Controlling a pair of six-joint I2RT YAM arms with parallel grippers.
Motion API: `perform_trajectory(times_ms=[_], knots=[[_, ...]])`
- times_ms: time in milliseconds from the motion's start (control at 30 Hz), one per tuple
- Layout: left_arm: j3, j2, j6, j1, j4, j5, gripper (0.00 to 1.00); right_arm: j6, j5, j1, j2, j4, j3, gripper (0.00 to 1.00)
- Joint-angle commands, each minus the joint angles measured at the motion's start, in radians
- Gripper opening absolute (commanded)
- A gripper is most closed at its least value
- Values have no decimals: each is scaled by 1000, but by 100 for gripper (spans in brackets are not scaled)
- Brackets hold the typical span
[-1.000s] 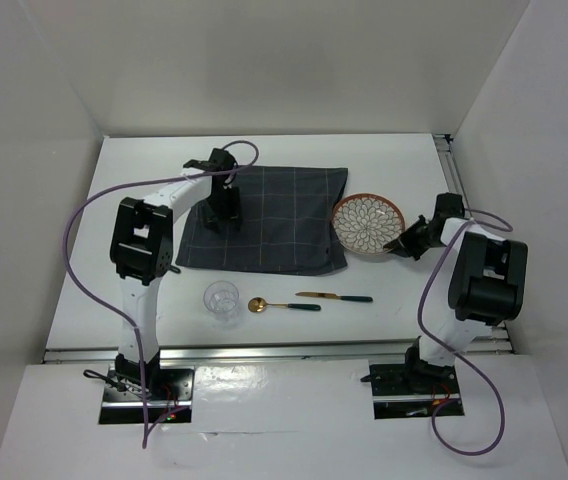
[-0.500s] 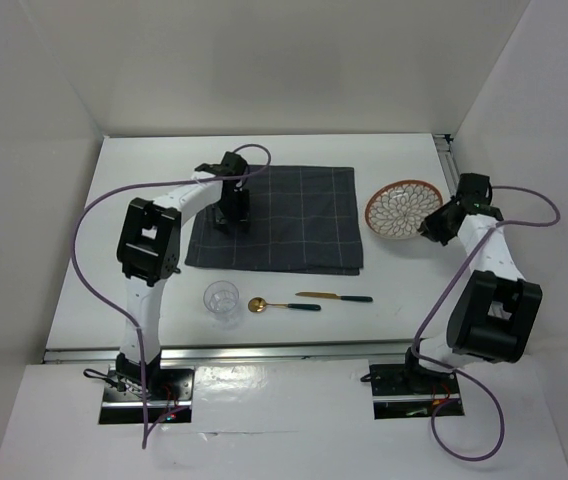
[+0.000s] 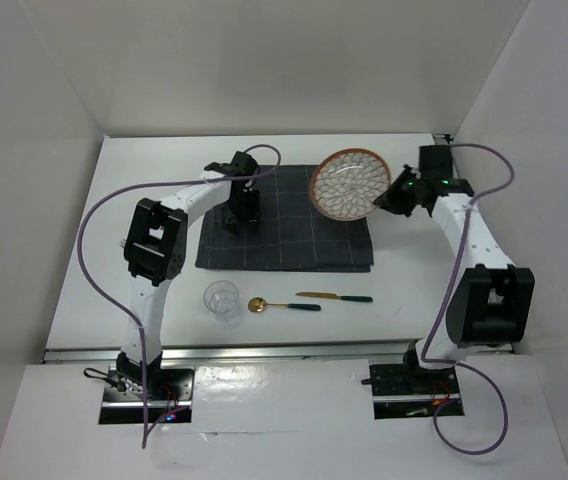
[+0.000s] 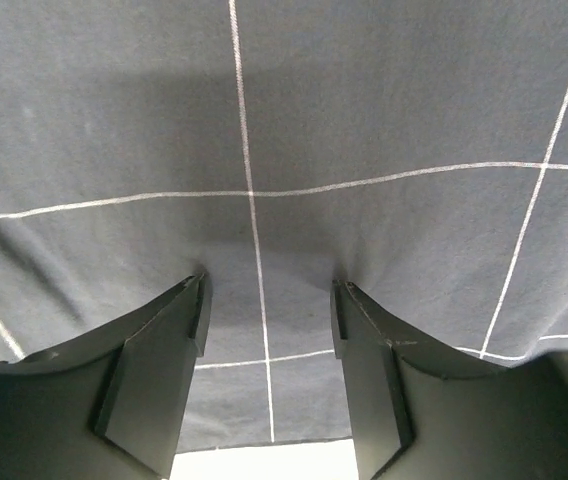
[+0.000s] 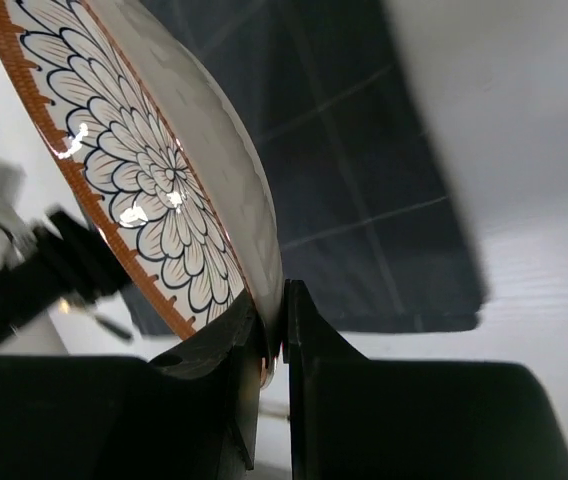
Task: Set the dinner table for one person
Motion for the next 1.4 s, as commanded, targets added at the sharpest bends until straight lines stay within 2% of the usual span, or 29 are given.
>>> perform_trajectory(times_ms=[0,100,133,233,267,367,467,633,900,933,967,1067,1100,1233,1367], knots=[[77,-13,-23,-8,-89,-60,68,6,-150,125,60,113,81,0],[77,-130,5,-8,-150,-124,70,-5,-258,165,143,158,114,0],[54,-169,5,-8,-150,-145,76,-21,-316,175,168,170,127,0],[-36,-318,5,65,-170,-169,84,-40,-329,225,254,161,195,0],[-59,-346,-7,87,-170,-178,93,-40,-329,234,275,176,210,0],[-153,-432,-42,170,-170,-178,100,-29,-354,254,363,216,243,0],[-257,-501,-69,239,-155,-164,100,0,-385,255,444,260,276,0],[-380,-565,-115,366,-146,-59,100,20,-410,291,550,261,339,0],[-471,-635,-159,458,-121,-44,100,40,-381,313,604,270,327,0],[-486,-635,-159,474,-121,-44,100,40,-381,313,614,270,327,4],[-507,-635,-170,492,-112,-20,100,40,-381,313,623,258,327,24],[-562,-635,-170,535,-78,34,100,21,-381,313,624,241,327,61],[-573,-635,-170,535,-69,43,100,21,-381,313,613,227,327,79],[-616,-613,-190,549,-57,43,100,-12,-303,313,573,149,352,94],[-635,-595,-211,560,-26,52,92,-60,-162,313,484,72,378,94]])
